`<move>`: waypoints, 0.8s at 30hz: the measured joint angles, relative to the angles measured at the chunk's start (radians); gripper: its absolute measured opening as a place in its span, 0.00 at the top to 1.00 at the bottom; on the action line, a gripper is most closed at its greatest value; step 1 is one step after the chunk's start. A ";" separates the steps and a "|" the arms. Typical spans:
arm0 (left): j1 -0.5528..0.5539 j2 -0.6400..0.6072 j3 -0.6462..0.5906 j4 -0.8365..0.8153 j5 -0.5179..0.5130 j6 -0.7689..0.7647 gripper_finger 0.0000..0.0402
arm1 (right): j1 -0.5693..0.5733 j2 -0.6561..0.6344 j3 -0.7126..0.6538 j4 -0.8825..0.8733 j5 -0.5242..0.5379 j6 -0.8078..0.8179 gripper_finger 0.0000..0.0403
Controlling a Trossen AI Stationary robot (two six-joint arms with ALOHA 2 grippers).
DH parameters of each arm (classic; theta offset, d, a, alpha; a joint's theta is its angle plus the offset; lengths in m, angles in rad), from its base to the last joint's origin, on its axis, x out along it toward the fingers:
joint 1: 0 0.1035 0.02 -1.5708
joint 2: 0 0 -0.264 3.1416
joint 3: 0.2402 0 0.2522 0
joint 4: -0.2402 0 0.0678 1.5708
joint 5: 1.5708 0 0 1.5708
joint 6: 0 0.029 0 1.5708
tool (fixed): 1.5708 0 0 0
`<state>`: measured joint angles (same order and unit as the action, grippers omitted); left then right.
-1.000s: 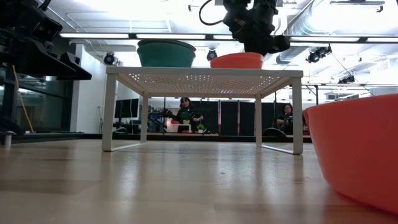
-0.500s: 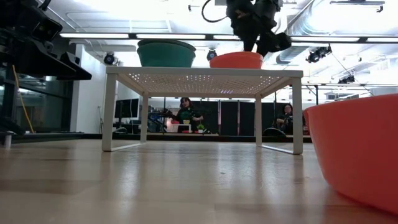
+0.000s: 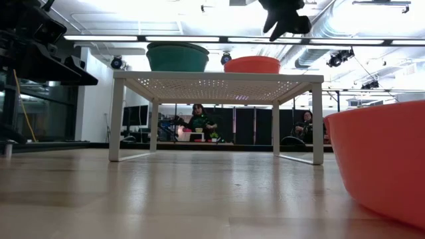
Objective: Pick & Place Mini bowls
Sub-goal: Stack the white patterned bowl on the white patterned bowl on the shelf
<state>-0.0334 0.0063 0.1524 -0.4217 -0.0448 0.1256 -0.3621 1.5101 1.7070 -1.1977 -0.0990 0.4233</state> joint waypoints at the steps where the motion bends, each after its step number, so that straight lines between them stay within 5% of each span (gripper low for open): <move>1: 0.000 0.000 0.000 0.000 0.000 0.000 0.44 | 0.013 -0.001 0.000 0.001 0.034 -0.014 0.68; 7: 0.000 0.000 0.000 0.000 0.000 0.000 0.44 | 0.080 0.000 0.000 -0.001 0.145 -0.036 0.72; 24: 0.000 0.000 0.000 0.000 0.000 0.000 0.44 | 0.277 -0.005 0.000 -0.213 0.161 0.211 0.73</move>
<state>-0.0330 0.0066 0.1524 -0.4217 -0.0448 0.1256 -0.0856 1.5047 1.7069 -1.4102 0.0616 0.6345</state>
